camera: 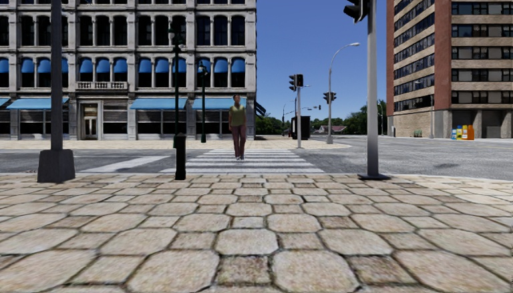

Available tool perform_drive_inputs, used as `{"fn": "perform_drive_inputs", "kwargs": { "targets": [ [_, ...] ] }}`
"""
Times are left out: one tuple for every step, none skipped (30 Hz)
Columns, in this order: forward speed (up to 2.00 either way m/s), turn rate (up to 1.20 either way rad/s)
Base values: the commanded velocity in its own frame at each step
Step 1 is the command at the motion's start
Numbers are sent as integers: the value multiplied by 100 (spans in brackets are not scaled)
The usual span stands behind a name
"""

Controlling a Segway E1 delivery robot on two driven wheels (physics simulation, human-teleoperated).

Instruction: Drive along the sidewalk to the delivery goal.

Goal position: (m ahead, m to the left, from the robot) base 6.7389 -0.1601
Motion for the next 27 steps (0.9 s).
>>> {"fn": "perform_drive_inputs", "kwargs": {
  "targets": [
    [100,-12],
    [96,-23],
    [94,-36],
    [94,-36],
    [94,-41],
    [94,-42],
    [94,-43],
    [94,-43],
    [98,-49],
    [101,-56],
    [103,-60],
    [108,-61],
    [108,-61],
    [120,-61],
    [131,-61],
    [136,-61],
    [136,-61],
    [137,-61],
    [138,-61],
    [138,-61],
    [138,-61],
    [138,-61],
    [138,-61],
    [138,-61],
    [139,-61],
    [139,-61],
    [139,-61]
  ]
}}
